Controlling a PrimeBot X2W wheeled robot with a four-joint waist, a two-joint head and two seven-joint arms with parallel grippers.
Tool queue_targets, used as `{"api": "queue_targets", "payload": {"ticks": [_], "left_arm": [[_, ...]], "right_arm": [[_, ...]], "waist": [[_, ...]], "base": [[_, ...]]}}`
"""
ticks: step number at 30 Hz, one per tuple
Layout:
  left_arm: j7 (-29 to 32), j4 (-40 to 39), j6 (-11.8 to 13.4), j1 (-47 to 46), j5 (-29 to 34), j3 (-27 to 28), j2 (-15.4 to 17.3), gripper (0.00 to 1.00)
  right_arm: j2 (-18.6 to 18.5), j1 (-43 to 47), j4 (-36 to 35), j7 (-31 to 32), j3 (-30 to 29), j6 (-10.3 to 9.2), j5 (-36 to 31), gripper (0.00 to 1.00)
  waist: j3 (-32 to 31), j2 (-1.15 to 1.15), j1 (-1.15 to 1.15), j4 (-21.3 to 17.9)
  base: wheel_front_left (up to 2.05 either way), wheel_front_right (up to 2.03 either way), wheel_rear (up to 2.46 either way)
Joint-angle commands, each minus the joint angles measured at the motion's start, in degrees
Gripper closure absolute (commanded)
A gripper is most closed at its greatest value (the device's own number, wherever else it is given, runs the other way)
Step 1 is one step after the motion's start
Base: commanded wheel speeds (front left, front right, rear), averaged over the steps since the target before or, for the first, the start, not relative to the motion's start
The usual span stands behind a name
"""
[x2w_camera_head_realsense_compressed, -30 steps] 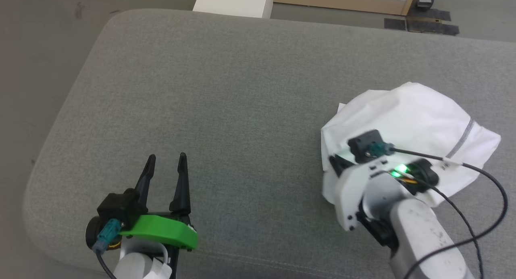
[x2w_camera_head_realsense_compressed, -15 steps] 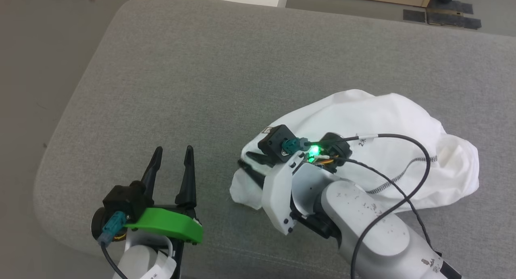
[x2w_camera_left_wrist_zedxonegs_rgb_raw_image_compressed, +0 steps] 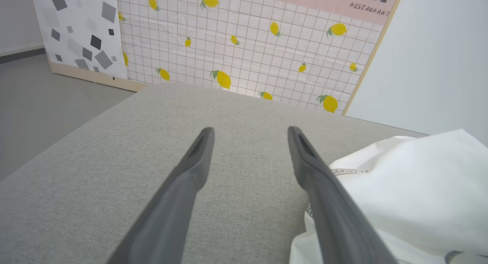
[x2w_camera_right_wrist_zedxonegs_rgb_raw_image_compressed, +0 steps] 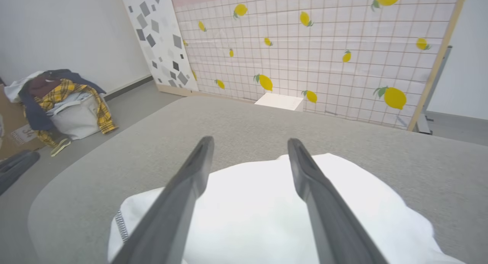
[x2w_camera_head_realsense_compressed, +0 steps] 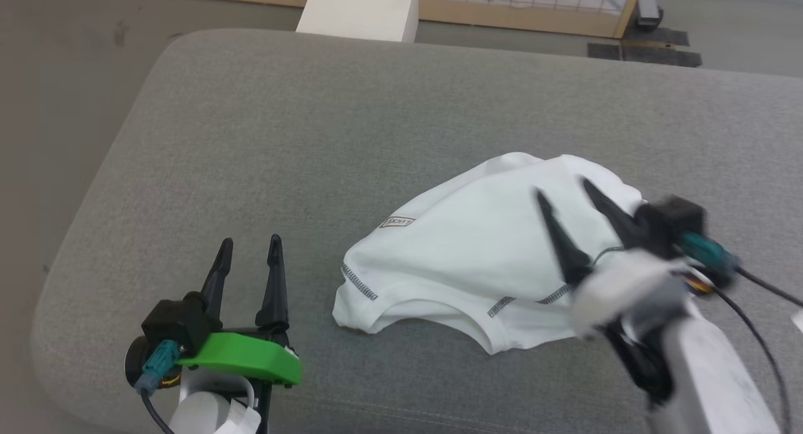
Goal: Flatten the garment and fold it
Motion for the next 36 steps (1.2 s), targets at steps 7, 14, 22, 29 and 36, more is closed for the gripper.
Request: {"api": "queue_targets", "payload": {"ticks": [7, 14, 22, 29, 36], "left_arm": [[-0.20, -0.81, -0.38, 0.50, 1.30, -0.03, -0.16, 0.00], [-0.20, -1.05, -0.40, -0.39, 1.18, -0.69, -0.17, 0.00], [-0.21, -1.14, 0.04, -1.92, 0.30, -1.98, -0.17, 0.00], [-0.21, -0.82, 0.25, -2.25, -0.13, -1.73, -0.17, 0.00], [-0.21, -0.49, 0.63, -1.61, -0.08, -1.33, -0.17, 0.00]], "right_arm": [[0.60, 15.17, -7.17, 9.40, -15.49, -0.09, -5.89, 0.00], [0.64, 15.37, -4.07, 14.11, -18.67, -0.09, -3.25, 0.00], [0.65, 9.64, 4.12, 20.58, -18.73, -0.09, -6.56, 0.00], [0.65, 7.51, 8.48, 29.50, -17.24, -0.09, -6.60, 0.67], [0.65, 6.13, 5.67, 25.34, -17.48, -0.09, -7.41, 1.00]], "waist": [[-0.86, 0.00, 0.00, -1.97], [1.47, 0.00, 0.00, -1.20], [4.68, 0.00, 0.00, 1.31], [5.49, 0.00, 0.00, 2.26], [4.03, 0.00, 0.00, 1.08]], "base": [[0.00, 0.00, 0.00], [0.00, 0.00, 0.00], [0.00, 0.00, 0.00], [0.00, 0.00, 0.00], [0.00, 0.00, 0.00]]}}
